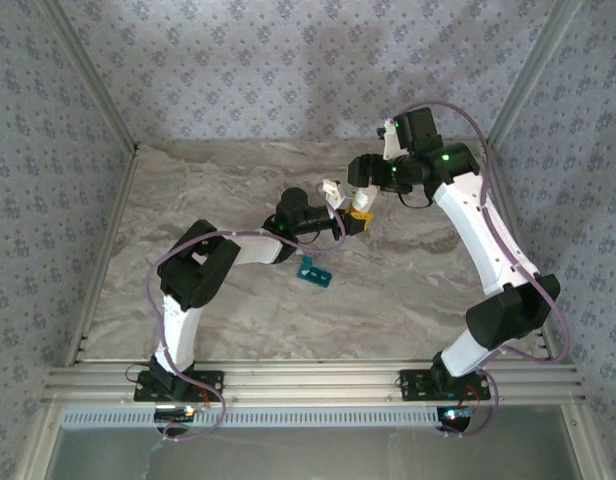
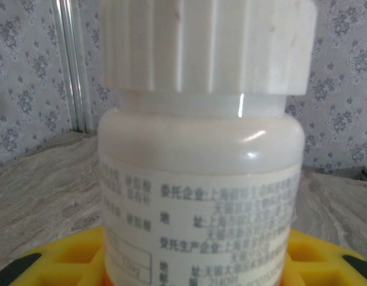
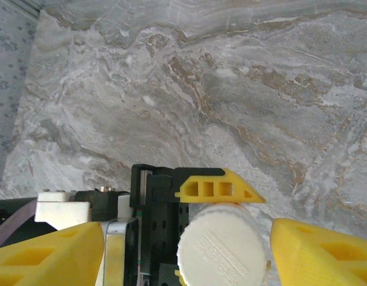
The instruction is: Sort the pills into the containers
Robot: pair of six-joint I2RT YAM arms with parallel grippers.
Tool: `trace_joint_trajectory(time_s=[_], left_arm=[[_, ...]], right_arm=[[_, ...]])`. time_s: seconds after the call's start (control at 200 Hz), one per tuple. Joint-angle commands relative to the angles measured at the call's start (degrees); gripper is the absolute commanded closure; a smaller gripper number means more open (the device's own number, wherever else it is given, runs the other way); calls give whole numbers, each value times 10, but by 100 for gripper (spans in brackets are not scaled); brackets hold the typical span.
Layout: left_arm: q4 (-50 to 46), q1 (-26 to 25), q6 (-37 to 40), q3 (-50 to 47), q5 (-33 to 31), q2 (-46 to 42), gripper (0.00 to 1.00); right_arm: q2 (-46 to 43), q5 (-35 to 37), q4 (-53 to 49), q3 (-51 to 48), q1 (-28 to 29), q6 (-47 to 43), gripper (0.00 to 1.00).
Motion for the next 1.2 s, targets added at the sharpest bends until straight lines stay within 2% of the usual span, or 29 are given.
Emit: trace_joint_trajectory(time_s=[0.0,0.135,0.26,0.33,0.45,0.62,0.805,1.054,1.194], left_arm=[[7,-3,5,12,-2,-3,100],[7,-3,5,9,-2,-4,100],[9,-4,5,8,-2,-5,100],[9,-3,5,6,-2,-6,100],[11,-4,3,6,-1,-7,100],[12,-3,1,7,0,-6,100],[13,-3,-3,8,-1,-5,100],[12,-3,-4,9,-1,-6,100],[11,-3,-5,8,-1,-5,100]], right_arm=[[-3,-31,13,16,-7,13,23],[-16,-27,21,13,-16,5,23],[-34,-46,41,-20,-46,-17,23],[-52,-88,79,-64,-68,-30,24],[-96,-173,214,-169,-103,-22,23],[-111,-203,264,-215,-107,-43,23],[-104,-186,259,-215,-94,-55,24],[-93,-125,216,-195,-73,-88,24],[-87,-118,211,-193,-68,-93,26]])
